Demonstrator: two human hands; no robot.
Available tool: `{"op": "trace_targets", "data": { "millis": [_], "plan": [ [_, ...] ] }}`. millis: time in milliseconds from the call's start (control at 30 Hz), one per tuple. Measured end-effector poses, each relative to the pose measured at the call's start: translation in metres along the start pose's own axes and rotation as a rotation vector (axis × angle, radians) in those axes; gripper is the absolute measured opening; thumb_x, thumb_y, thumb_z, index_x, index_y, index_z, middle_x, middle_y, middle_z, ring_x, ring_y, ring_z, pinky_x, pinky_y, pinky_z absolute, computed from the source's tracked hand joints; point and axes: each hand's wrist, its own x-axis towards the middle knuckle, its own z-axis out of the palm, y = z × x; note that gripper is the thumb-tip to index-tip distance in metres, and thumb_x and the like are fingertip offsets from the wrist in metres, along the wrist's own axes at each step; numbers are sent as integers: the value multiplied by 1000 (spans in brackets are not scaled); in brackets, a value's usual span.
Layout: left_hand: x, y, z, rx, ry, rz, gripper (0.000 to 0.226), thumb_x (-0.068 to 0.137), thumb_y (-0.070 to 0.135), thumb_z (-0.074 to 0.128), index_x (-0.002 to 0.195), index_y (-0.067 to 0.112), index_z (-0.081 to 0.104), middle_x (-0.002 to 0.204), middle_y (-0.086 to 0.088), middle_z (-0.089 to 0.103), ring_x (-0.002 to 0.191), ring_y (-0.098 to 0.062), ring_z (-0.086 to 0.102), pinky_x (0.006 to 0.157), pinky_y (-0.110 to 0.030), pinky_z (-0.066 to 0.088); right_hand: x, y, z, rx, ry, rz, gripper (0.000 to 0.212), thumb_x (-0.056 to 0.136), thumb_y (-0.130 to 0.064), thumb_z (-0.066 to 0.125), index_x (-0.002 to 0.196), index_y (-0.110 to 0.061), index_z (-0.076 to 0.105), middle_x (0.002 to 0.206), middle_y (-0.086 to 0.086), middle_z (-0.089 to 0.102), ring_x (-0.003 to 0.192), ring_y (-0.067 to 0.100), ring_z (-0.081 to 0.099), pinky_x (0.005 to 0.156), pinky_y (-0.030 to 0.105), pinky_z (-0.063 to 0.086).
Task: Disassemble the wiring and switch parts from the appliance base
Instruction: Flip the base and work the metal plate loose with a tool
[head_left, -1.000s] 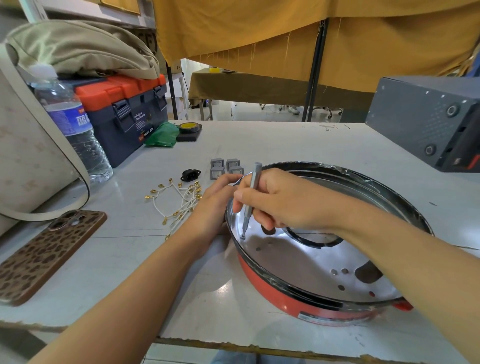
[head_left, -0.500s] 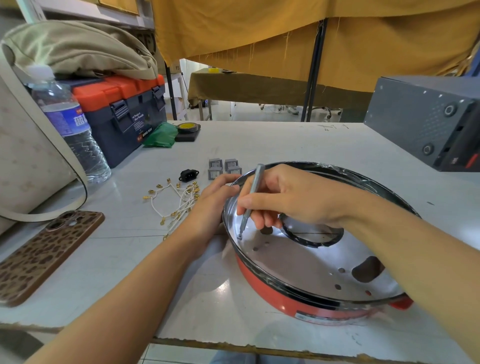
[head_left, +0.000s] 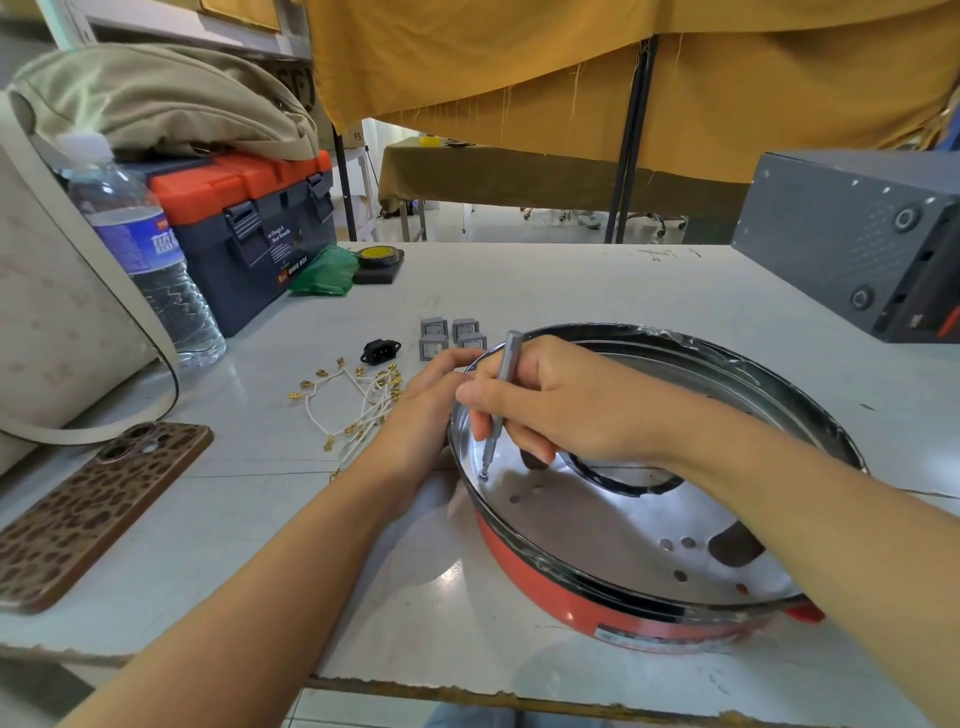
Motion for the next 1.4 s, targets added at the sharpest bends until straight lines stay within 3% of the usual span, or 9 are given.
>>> {"op": "trace_targets", "data": {
  "millis": [167, 267, 400, 533, 733, 967, 1133, 1267, 1400],
  "plan": [
    [1, 1, 0, -11, 5, -23, 33, 72, 29, 50, 100, 19, 64, 83, 3, 70, 78, -11, 67, 74, -32, 53, 2, 2, 0, -9, -5, 20, 23, 100, -19, 44, 84, -9, 58, 43, -5, 51, 42, 3, 44, 47, 10, 37],
    [0, 2, 2, -48, 20, -57, 36, 71, 27, 53, 103, 16, 64, 88, -6, 70, 83, -21, 66, 82, -44, 51, 1, 5, -2, -3, -12, 23, 22, 99, -13, 45, 88, 4, 54, 49, -1, 53, 46, 6, 45, 48, 11, 38],
    [0, 4, 3, -57, 43, -85, 29, 85, 16, 51, 112, 13, 61, 106, -20, 66, 97, -38, 64, 93, -56, 46, -1, 7, -6, 6, -28, 26, 21, 96, -9, 49, 84, 7, 54, 51, 0, 54, 48, 5, 48, 49, 10, 38],
    [-1, 4, 3, -44, 33, -70, 34, 81, 22, 51, 112, 12, 61, 96, -13, 69, 88, -27, 66, 88, -48, 49, 0, 5, -9, 74, -32, 15, 14, 93, -13, 58, 80, -12, 58, 53, -3, 60, 51, 12, 51, 50, 17, 42],
    [-1, 4, 4, -59, 24, -82, 40, 72, 25, 53, 109, 13, 62, 90, -10, 69, 84, -25, 65, 86, -47, 49, -3, 4, -10, 105, -35, 4, 12, 95, -11, 55, 86, -7, 61, 53, -1, 59, 50, 16, 51, 49, 21, 45],
    [-3, 4, 4, -90, 25, -79, 41, 72, 27, 51, 109, 12, 60, 91, -15, 65, 85, -29, 62, 87, -53, 47, -3, 1, -6, 42, 24, -45, 35, 96, -28, 53, 67, -12, 64, 47, -9, 51, 46, 1, 45, 49, 10, 38],
    [-3, 5, 3, -76, 12, -70, 29, 83, 22, 52, 110, 14, 60, 89, -10, 66, 78, -19, 64, 73, -35, 50, -2, 3, -7, 52, -7, -10, 33, 98, -28, 49, 73, -12, 64, 41, -4, 46, 40, 6, 37, 44, 13, 35],
    [-3, 5, 5, -131, 36, -97, 26, 89, 14, 47, 112, 11, 59, 94, -17, 61, 83, -26, 58, 75, -38, 45, -2, 7, -8, 68, -23, 30, 23, 98, -20, 49, 85, -5, 60, 46, -1, 55, 42, 12, 44, 43, 18, 38],
    [-1, 3, 5, -121, 16, -78, 29, 91, 9, 43, 116, 8, 58, 93, -18, 62, 81, -26, 60, 68, -32, 47, -4, 9, -12, 54, -12, 25, 22, 95, -14, 53, 84, 4, 60, 53, -1, 58, 54, 15, 51, 50, 16, 42]
  ]
}}
